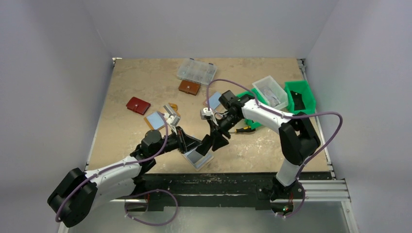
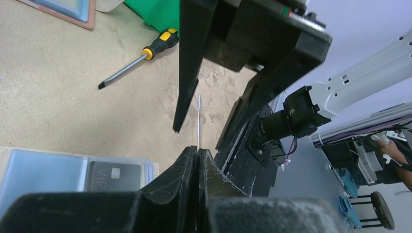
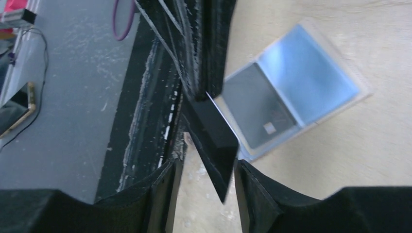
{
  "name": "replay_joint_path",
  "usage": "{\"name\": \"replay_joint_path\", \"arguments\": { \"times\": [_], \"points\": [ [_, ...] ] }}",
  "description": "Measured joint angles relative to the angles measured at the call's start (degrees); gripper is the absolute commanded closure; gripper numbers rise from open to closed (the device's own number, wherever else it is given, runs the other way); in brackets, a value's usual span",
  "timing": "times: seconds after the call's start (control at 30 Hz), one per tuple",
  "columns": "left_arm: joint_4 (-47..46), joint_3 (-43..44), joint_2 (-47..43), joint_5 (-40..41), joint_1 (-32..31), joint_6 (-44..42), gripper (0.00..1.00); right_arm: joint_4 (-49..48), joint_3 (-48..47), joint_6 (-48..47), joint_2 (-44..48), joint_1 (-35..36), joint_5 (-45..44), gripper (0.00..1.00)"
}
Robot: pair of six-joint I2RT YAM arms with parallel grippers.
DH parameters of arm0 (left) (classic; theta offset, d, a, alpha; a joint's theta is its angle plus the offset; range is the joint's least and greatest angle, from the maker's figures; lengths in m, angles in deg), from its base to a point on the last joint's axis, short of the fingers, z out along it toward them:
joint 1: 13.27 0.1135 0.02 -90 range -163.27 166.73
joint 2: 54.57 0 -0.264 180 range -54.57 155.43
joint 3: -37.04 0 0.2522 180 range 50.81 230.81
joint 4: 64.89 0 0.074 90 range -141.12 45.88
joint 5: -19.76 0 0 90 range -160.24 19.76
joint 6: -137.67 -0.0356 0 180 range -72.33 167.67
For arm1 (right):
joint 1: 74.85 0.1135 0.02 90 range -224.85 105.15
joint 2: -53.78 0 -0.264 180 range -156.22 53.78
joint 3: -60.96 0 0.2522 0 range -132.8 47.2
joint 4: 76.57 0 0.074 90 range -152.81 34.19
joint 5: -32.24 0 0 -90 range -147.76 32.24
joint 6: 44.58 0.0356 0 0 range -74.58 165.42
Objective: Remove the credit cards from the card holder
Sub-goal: Place the credit card in the storage box.
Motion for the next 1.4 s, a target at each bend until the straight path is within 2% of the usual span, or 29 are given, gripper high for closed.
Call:
{"name": "replay_joint_path", "arguments": {
  "times": [0.07,0.2,0.33,0.43,0.57,0.73,0.8,0.9,0.93,1.0,1.17,1.3,1.4],
  "points": [
    [-0.11,0.24,0.04,0.11,-0.15,-0.09,1.00,0.48,-0.22,0.24,-0.83,1.62,0.37,0.59],
    [-0.07,0.76,-0.11,0.22,-0.22,-0.42,1.00,1.55,-1.42,0.24,-2.10,2.43,1.73,0.85],
    [-0.13,1.22,-0.20,0.24,-0.22,-1.07,1.00,2.54,-2.36,0.31,-2.40,2.01,3.04,1.00],
    [-0.15,1.55,-0.24,0.20,-0.26,-1.42,1.00,3.58,-2.80,-0.07,-2.49,1.77,3.19,1.00],
    [0.98,1.90,-1.29,0.48,-0.52,-1.46,0.83,5.92,-4.04,-2.58,-2.71,1.79,2.99,1.00],
    [7.30,2.86,-6.34,4.44,-0.57,-1.44,0.64,7.04,-4.98,-4.57,-2.43,1.86,0.17,1.00],
    [10.29,3.15,-9.62,6.73,-0.55,-1.42,0.51,6.73,-4.81,-4.61,-1.73,1.84,-1.75,1.00],
    [14.08,3.45,-14.38,10.01,-0.50,-1.07,0.19,5.49,-3.69,-4.17,1.53,1.60,-5.03,1.00],
    [15.56,3.56,-16.00,11.41,-0.50,-0.46,0.12,4.74,-3.26,-3.91,3.13,1.46,-6.27,1.00],
    [18.32,3.74,-18.49,14.03,-0.50,1.25,0.09,3.45,-2.69,-3.19,6.34,0.96,-8.61,1.00],
    [21.09,3.63,-21.46,16.68,-0.46,5.35,0.08,-1.38,-0.81,-0.90,13.03,-0.02,-15.02,1.00],
    [17.68,2.14,-20.74,16.39,-0.46,11.13,0.08,-5.51,1.66,0.74,17.44,-0.22,-19.93,1.00],
    [11.28,-0.15,-18.18,15.28,-0.46,18.67,0.11,-8.37,3.80,1.60,20.09,-0.24,-22.51,1.00]
  ]
}}
